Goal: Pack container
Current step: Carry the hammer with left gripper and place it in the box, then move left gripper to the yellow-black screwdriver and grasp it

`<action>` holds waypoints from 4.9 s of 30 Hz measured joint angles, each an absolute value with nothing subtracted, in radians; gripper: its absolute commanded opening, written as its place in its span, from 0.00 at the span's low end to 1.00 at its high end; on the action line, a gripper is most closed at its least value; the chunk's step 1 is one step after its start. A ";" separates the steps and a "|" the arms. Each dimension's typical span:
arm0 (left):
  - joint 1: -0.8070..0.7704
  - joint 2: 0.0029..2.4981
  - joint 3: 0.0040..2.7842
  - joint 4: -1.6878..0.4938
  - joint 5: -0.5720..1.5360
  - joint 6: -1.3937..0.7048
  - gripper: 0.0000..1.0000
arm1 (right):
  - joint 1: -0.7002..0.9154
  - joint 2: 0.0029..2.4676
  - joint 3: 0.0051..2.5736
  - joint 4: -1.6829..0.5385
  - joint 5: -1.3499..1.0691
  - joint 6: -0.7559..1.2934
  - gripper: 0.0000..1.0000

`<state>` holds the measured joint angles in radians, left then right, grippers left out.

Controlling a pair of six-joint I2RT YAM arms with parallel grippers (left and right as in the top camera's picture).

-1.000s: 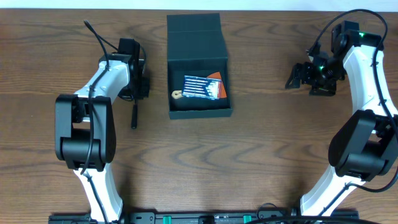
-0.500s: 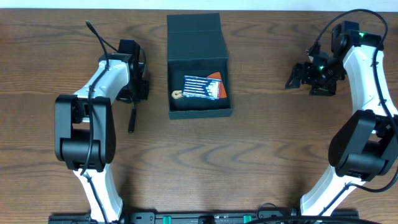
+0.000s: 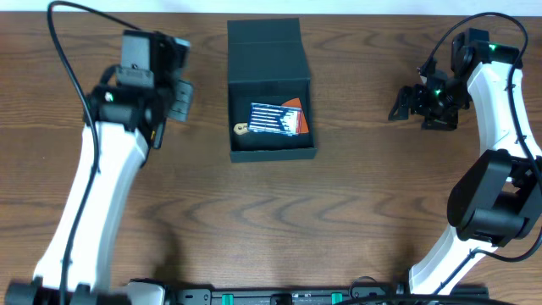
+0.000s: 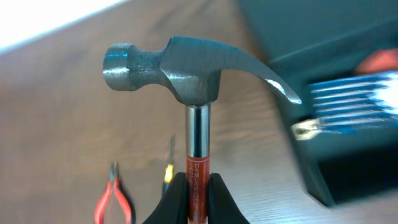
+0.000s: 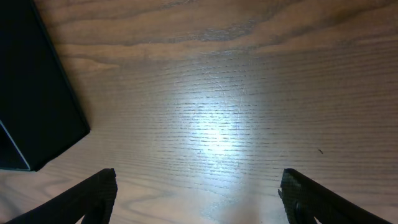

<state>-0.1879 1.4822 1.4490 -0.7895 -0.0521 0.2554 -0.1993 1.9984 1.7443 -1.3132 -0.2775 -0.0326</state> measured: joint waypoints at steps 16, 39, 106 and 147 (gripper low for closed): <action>-0.631 1.633 1.449 -0.533 -0.067 0.680 0.06 | -0.199 1.998 1.744 -1.327 -0.278 -0.033 0.85; -0.596 1.931 1.449 -0.417 -0.131 0.499 0.09 | -0.199 1.998 1.744 -1.361 -0.278 -0.033 0.82; 0.083 2.082 1.496 -1.002 -0.088 0.525 0.56 | -0.199 1.998 1.744 -1.335 -0.278 -0.033 0.84; 0.153 2.079 1.412 -0.900 0.005 0.531 0.28 | -0.199 1.998 1.744 -1.335 -0.278 -0.033 0.83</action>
<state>0.1532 2.0792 1.4120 -0.9005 0.0051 0.5312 -0.1993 1.9984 1.7435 -1.3346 -0.2775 -0.0326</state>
